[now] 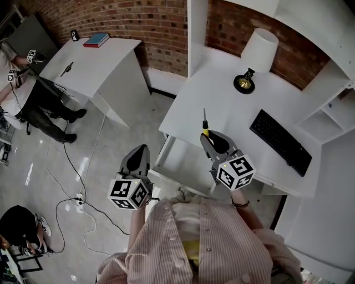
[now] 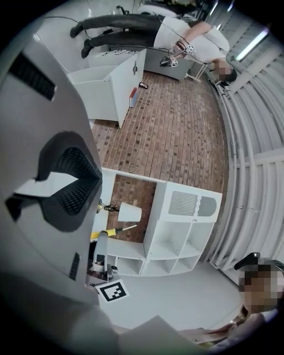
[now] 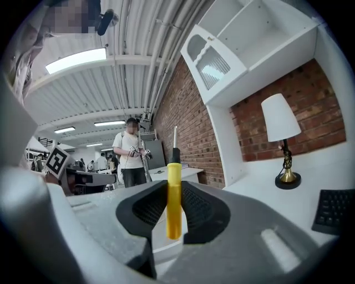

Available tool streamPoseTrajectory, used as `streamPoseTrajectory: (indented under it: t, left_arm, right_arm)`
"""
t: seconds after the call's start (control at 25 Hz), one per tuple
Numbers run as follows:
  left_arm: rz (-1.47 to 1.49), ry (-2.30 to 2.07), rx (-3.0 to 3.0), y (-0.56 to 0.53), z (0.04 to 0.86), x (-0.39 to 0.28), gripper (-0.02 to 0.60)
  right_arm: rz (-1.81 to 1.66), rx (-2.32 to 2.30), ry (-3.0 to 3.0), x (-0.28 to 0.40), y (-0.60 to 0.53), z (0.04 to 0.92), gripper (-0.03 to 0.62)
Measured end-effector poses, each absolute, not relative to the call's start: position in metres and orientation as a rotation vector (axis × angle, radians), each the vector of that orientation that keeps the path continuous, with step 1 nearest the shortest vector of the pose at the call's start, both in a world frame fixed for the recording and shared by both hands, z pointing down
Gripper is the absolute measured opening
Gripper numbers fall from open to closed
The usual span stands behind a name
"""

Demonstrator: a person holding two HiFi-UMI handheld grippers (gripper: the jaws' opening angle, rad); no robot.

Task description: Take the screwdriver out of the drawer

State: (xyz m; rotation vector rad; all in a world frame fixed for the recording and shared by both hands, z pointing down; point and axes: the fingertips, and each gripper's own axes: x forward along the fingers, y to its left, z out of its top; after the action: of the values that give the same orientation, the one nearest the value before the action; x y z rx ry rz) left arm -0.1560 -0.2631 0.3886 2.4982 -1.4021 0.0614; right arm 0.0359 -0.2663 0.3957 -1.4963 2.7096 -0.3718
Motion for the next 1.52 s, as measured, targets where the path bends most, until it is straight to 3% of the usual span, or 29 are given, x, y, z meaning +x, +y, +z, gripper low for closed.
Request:
streamPoseTrajectory:
  t: [0.44, 1.52]
  left_arm:
    - [-0.002, -1.434, 2.558, -0.263, 0.358, -0.154, -0.002]
    - [0.099, -1.459, 2.573, -0.267, 0.380, -0.149, -0.002]
  right_arm:
    - [-0.296, -1.553, 2.616, 0.057, -0.260, 0.371, 0.080]
    - [-0.278, -1.597, 2.653, 0.054, -0.260, 0.386, 0.080]
